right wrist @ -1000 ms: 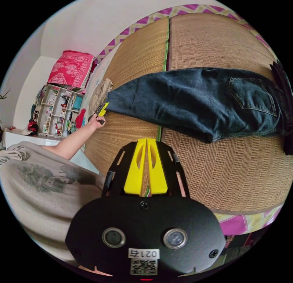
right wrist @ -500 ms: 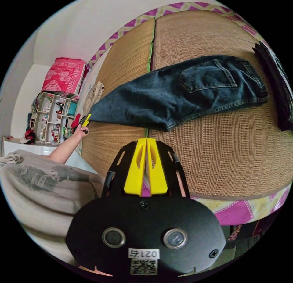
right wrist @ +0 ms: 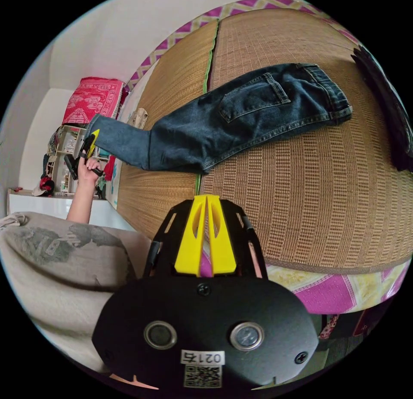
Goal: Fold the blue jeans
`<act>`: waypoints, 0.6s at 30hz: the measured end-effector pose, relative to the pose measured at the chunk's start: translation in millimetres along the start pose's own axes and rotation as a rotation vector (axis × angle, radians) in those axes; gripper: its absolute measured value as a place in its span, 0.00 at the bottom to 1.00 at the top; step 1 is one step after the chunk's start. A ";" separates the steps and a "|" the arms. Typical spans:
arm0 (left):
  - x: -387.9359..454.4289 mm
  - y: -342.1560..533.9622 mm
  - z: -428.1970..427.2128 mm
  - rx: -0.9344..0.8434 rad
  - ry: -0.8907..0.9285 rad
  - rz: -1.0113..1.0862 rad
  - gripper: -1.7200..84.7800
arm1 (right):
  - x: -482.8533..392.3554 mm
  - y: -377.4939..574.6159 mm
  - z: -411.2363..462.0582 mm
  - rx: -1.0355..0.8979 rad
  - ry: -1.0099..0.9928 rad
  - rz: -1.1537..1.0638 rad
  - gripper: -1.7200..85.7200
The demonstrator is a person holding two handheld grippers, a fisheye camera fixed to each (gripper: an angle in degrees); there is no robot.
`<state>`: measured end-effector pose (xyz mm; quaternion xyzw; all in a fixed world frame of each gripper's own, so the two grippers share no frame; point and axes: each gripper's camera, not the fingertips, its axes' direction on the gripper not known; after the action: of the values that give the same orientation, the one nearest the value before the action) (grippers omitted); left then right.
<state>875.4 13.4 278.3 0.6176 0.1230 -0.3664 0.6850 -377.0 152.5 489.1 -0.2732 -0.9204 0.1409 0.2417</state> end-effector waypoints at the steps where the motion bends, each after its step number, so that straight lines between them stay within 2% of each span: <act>1: 36.9 -1.9 30.5 -0.044 0.001 0.025 0.01 | 2.3 2.5 -0.3 0.001 -0.001 0.000 0.01; 3: 84.3 1.9 83.0 -0.121 -0.027 0.065 0.01 | 11.8 13.4 -2.8 0.006 -0.003 0.005 0.01; 5: 127.5 21.5 167.9 -0.286 -0.128 0.148 0.01 | 19.4 22.9 -6.2 0.016 -0.002 0.014 0.01; 8: 137.2 62.8 263.5 -0.541 -0.287 0.149 0.02 | 32.6 41.3 -12.8 0.033 -0.006 0.039 0.01; 12: 156.5 46.9 254.6 -0.435 -0.269 0.150 0.02 | 48.3 69.4 -24.8 0.061 -0.003 0.075 0.01; 14: 180.4 39.1 252.1 -0.389 -0.277 0.257 0.05 | 55.2 80.6 -26.1 0.068 -0.004 0.090 0.01; 16: 187.1 43.1 271.8 -0.443 -0.282 0.305 0.09 | 62.3 88.9 -22.5 0.059 -0.008 0.102 0.01; 18: 176.4 50.0 296.6 -0.523 -0.235 0.258 0.13 | 68.8 95.6 -15.8 0.046 -0.020 0.119 0.01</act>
<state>947.5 -327.7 267.9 0.3846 0.0537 -0.3015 0.8708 -377.7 271.3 490.3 -0.3202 -0.9014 0.1790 0.2301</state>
